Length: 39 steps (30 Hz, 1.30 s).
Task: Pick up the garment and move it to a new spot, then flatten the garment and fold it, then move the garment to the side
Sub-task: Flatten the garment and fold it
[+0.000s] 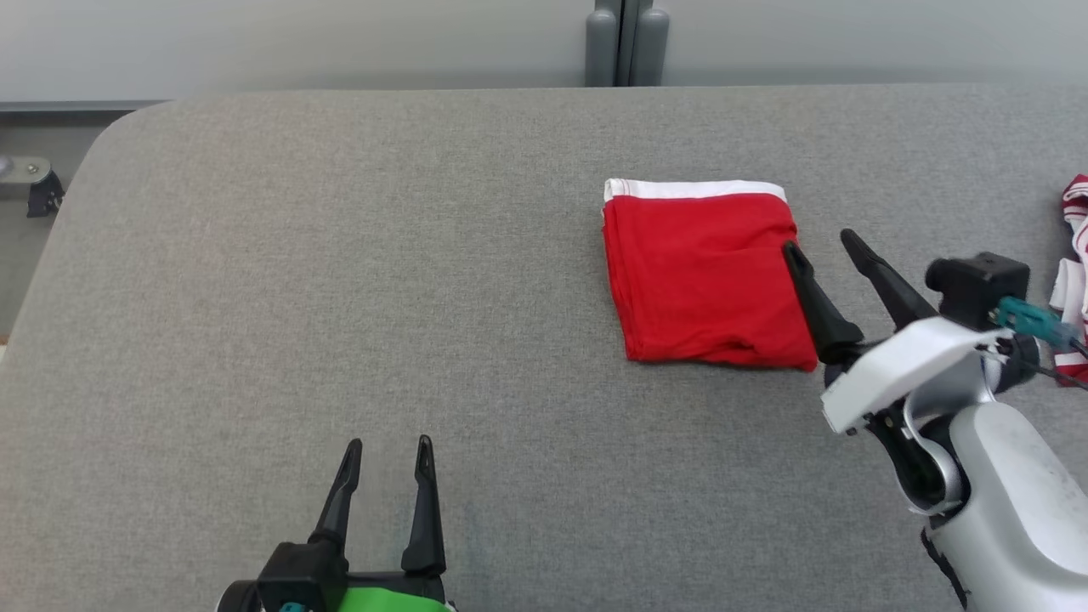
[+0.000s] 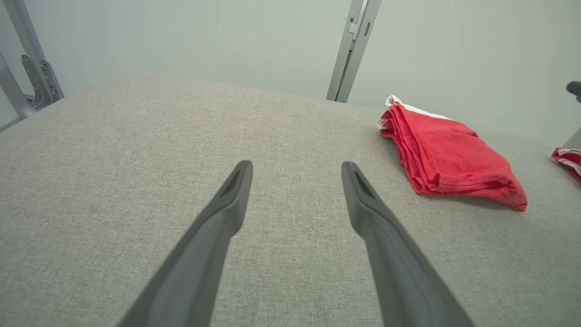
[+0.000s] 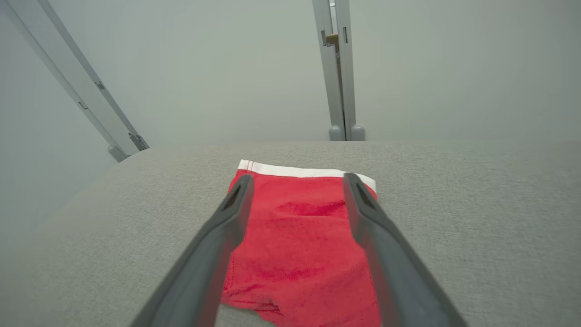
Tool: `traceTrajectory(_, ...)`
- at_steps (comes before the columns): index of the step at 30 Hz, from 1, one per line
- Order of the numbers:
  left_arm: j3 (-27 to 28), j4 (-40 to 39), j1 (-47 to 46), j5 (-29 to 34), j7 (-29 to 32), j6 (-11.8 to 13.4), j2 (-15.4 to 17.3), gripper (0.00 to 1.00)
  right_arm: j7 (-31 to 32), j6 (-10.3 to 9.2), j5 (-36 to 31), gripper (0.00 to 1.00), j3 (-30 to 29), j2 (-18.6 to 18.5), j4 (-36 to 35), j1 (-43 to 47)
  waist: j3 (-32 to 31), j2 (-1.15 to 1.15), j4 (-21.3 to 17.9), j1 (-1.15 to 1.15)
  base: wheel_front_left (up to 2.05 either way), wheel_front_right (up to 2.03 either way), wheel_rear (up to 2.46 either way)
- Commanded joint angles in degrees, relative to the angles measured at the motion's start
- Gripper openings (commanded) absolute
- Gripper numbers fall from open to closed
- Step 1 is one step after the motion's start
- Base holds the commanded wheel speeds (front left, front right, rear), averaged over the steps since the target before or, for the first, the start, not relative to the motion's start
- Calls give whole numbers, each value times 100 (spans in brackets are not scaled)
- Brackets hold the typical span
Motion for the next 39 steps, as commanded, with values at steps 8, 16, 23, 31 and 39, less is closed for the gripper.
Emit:
traceTrajectory(8,270,-194,290,169,-16,-109,12,100,-850,-2,-604,100,-1020,-44,-237,1201,-506,0,-298,0,0,0,0)
traceTrajectory(16,482,-187,641,204,-16,-174,11,100,-1458,-2,-1454,100,-1454,132,0,2039,-930,0,-393,0,0,0,0)
traceTrajectory(23,710,-115,877,272,-15,-262,11,100,-1516,-3,-1998,100,-1770,433,-344,2549,-1127,0,-442,0,0,0,0)
traceTrajectory(31,976,-60,1100,384,-16,-453,11,100,-1515,-4,-2063,100,-1804,550,-464,2854,-1194,0,-534,0,0,0,0)
traceTrajectory(39,906,-113,1070,331,-16,-364,11,100,-1516,-3,-2058,100,-1809,500,-336,2896,-1197,0,-465,0,0,0,0)
